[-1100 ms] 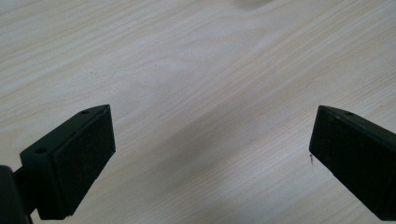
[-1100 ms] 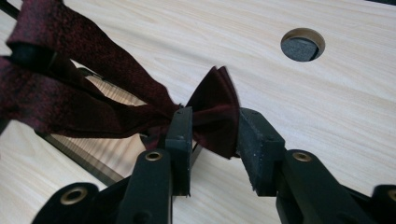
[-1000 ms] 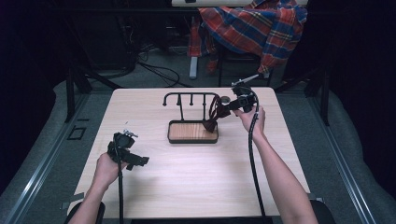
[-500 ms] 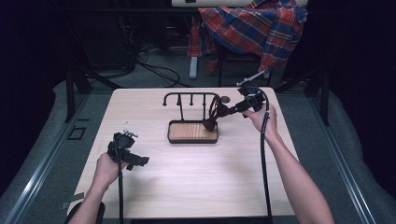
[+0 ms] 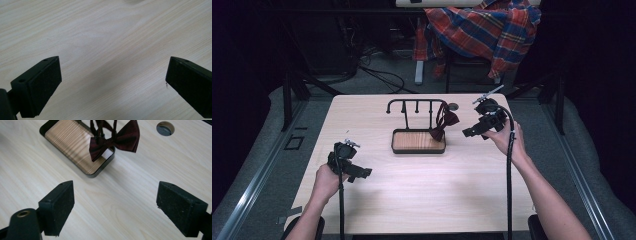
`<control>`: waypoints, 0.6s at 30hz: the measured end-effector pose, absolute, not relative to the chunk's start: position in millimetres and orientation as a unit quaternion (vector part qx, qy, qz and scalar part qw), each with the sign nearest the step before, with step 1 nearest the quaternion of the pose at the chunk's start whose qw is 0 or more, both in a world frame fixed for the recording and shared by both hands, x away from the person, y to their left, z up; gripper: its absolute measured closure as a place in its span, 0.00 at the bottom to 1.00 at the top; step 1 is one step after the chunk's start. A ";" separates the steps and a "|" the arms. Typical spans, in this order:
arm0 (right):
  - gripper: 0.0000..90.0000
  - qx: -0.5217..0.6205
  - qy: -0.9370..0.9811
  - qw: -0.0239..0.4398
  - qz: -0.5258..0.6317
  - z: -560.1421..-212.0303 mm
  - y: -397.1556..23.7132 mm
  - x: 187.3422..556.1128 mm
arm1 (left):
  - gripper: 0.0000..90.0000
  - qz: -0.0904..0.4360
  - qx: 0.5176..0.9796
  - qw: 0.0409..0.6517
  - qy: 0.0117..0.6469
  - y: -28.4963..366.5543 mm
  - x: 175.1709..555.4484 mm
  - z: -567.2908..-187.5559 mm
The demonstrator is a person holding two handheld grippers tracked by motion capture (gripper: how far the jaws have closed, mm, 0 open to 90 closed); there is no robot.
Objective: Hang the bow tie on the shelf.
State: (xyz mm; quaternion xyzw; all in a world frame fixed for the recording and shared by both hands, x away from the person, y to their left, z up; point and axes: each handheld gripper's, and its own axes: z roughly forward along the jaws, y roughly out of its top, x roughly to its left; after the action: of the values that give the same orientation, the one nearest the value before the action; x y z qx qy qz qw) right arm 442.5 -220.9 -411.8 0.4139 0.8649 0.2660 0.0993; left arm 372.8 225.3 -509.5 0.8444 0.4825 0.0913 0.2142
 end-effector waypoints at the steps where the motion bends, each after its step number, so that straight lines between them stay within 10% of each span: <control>1: 0.15 0.410 0.867 0.099 0.266 -411.7 -221.6 439.5 | 0.00 0.091 0.844 0.214 0.482 225.2 372.8 -509.5; 18: 0.11 0.380 0.884 0.094 0.256 -421.9 -227.6 394.9 | 0.00 0.091 0.845 0.213 0.483 225.1 372.7 -509.7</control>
State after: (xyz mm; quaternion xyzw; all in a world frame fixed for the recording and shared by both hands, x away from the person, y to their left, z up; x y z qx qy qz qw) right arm 394.9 -227.6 -421.9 0.3799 0.8838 0.2563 0.0941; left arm 372.7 225.1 -509.7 0.8446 0.4828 0.0909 0.2130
